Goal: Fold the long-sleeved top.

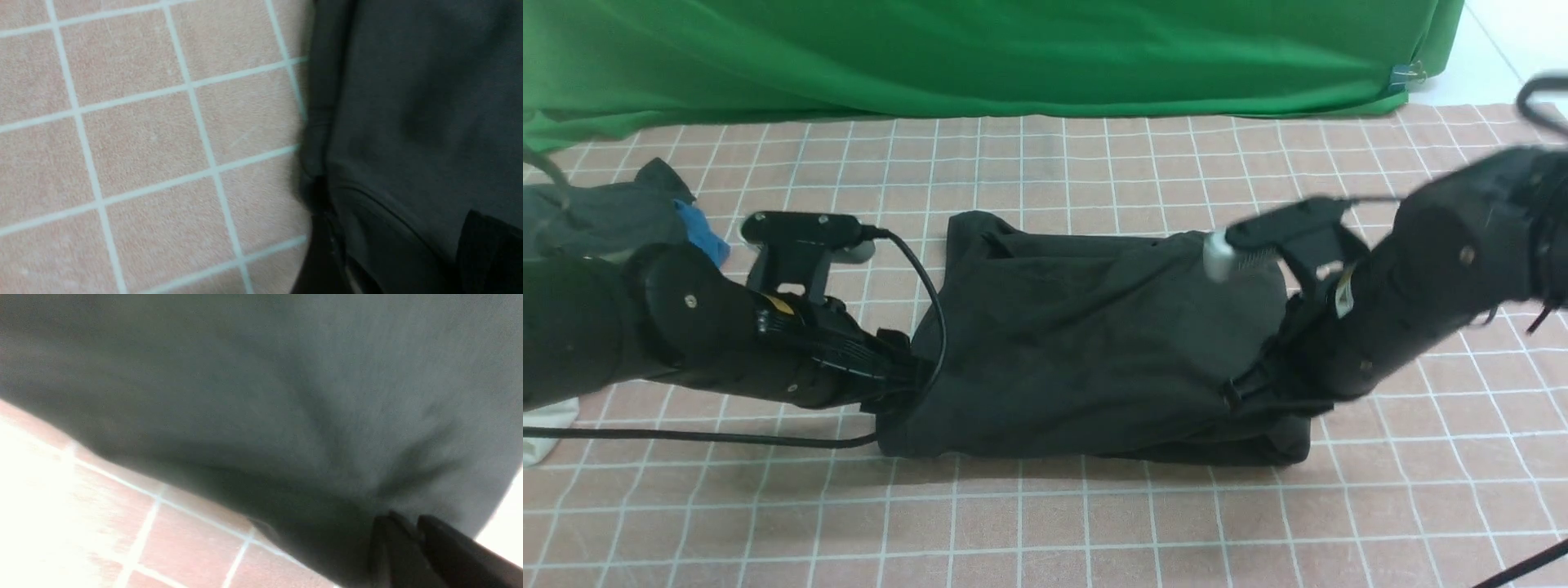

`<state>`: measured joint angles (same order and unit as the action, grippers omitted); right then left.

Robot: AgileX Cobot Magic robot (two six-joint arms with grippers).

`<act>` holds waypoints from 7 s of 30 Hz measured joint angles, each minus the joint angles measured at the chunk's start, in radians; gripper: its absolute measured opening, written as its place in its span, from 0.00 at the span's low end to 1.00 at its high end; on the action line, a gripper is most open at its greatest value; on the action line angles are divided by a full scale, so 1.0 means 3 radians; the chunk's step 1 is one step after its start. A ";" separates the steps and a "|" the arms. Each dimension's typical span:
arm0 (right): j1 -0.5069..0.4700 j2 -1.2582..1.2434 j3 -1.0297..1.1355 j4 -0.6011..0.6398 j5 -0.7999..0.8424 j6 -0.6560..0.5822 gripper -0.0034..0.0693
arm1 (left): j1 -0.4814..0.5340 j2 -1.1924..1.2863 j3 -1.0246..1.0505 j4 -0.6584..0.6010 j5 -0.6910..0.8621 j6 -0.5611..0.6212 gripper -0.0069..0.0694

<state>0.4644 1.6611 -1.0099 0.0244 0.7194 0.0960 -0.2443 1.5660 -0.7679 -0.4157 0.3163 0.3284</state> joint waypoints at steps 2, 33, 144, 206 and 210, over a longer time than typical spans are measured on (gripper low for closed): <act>-0.0039 0.0104 0.0046 0.0003 -0.0027 0.0000 0.18 | 0.0000 0.0098 0.0000 0.0000 -0.0092 0.0051 0.66; -0.0078 0.0246 0.0056 0.0043 -0.0130 -0.0038 0.18 | 0.0003 0.0404 -0.0366 0.0038 -0.0199 0.0424 0.65; -0.0573 -0.3519 0.1141 0.0008 0.0087 -0.0115 0.09 | 0.0012 -0.4190 0.1936 0.0618 -0.0249 0.0477 0.11; -0.0573 -0.3538 0.1153 0.0008 0.0279 -0.0115 0.27 | 0.0012 -0.4190 0.2546 0.0670 -0.0331 0.0574 0.11; -0.0573 -0.3538 0.1153 0.0008 0.0276 -0.0115 0.28 | 0.0012 -0.4190 0.2546 0.0670 -0.0331 0.0574 0.11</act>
<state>0.2924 0.5998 -0.6639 0.0268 0.8020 0.0615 -0.2408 0.3092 -0.0040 -0.2147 0.2170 0.5005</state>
